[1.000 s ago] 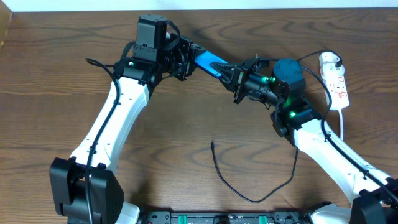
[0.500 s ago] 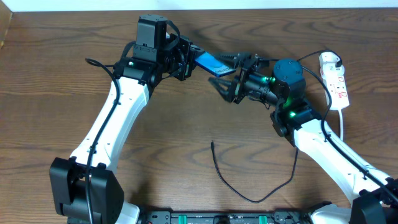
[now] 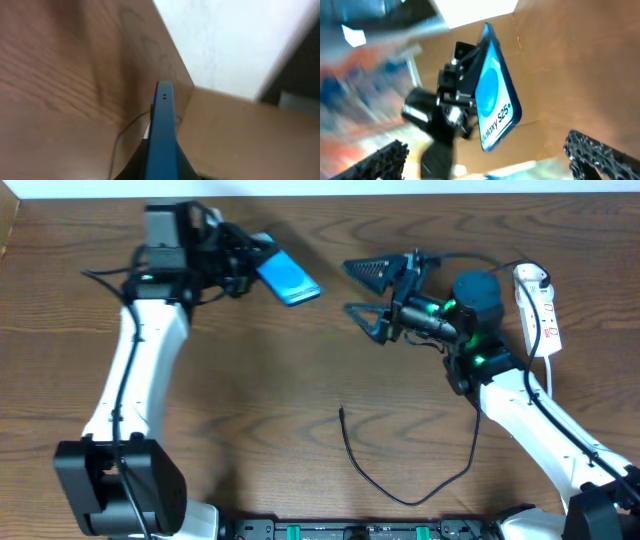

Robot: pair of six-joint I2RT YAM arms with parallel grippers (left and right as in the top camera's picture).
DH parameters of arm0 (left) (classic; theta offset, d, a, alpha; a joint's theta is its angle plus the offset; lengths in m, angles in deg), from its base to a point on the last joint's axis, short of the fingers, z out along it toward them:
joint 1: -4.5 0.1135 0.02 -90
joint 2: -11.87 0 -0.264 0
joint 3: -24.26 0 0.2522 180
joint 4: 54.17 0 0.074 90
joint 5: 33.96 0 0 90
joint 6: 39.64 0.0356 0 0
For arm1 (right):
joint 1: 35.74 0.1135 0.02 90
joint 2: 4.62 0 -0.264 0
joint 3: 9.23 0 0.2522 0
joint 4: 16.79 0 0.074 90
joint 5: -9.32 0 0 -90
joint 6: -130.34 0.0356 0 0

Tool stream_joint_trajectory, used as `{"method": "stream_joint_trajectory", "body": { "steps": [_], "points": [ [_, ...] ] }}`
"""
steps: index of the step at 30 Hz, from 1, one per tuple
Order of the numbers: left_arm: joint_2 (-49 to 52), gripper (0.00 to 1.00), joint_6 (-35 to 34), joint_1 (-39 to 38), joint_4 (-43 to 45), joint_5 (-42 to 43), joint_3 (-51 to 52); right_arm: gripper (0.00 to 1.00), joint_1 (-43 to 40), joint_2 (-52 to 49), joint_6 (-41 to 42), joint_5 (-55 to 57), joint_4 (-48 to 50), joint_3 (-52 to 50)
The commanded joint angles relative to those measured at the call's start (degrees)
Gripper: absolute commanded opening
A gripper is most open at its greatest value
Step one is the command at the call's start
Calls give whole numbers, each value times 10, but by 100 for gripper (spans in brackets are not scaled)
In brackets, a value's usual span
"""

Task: Plug charger to phone and switch on socket
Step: 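Open the right gripper and pull it back from the phone, then move the right gripper down toward the black cable's USB-C plug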

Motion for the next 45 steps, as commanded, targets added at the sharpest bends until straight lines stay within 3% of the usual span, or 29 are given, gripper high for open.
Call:
{"method": "stream_joint_trajectory", "body": {
  "steps": [1,5,7,12,16,21,26,31,35,45],
  "points": [
    [-4,7,213,50,3,231,-8,99,-17,3,-250,-125,3,10],
    [-4,7,275,98,2,312,-8,99,-22,3,-313,-161,46,10],
    [-4,7,281,120,2,326,-8,99,-22,3,-313,-169,88,15],
    [-4,7,281,158,1,326,-8,99,-23,3,-320,-170,71,57],
    [-4,7,281,169,1,326,-8,99,-22,3,-407,-119,-100,133],
    [-4,7,281,170,1,326,-8,99,-9,3,-553,28,-396,231],
    [-4,7,281,170,1,325,-8,99,41,2,-619,185,-556,274],
    [-4,7,281,170,1,324,-8,99,124,-13,-626,338,-676,274],
    [-4,7,281,170,1,324,-8,99,173,-55,-626,390,-752,273],
    [-4,7,282,170,1,323,-4,98,254,-195,-622,350,-773,271]
  ]
}}
